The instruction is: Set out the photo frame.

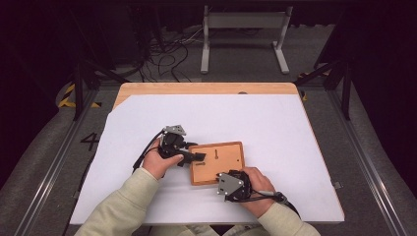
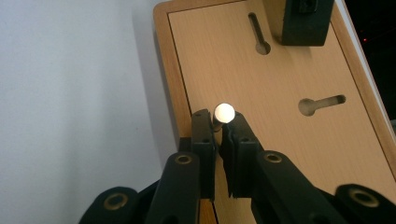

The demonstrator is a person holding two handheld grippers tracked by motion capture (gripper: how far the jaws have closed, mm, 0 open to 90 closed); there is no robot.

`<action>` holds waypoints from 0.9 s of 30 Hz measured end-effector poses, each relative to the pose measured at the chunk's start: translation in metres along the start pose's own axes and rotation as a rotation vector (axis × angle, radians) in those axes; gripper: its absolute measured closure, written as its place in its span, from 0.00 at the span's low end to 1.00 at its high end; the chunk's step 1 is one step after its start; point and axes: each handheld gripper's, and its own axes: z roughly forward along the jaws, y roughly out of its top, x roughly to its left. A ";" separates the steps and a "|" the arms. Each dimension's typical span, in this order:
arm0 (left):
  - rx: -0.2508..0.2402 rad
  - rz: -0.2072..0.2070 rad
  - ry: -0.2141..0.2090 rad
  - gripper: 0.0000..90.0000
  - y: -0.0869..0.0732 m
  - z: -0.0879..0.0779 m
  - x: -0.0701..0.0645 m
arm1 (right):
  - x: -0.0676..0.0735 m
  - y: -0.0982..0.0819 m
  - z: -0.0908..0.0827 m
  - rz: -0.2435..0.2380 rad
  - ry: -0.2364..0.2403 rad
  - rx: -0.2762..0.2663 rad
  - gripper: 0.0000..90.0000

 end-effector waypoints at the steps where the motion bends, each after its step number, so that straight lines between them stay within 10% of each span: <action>1: 0.002 -0.005 -0.003 0.39 0.000 0.001 0.000 | 0.000 0.000 0.000 -0.002 -0.003 0.001 0.93; 12: 0.009 -0.001 -0.030 0.39 -0.001 0.001 0.002 | 0.000 0.001 0.000 -0.011 -0.005 0.005 0.94; 20: 0.010 0.077 0.015 0.40 0.001 -0.006 -0.012 | -0.013 -0.007 -0.012 0.106 0.149 -0.102 0.80; 27: -0.003 0.147 0.027 0.49 0.003 -0.017 -0.026 | -0.025 -0.026 -0.042 0.211 0.167 -0.163 0.76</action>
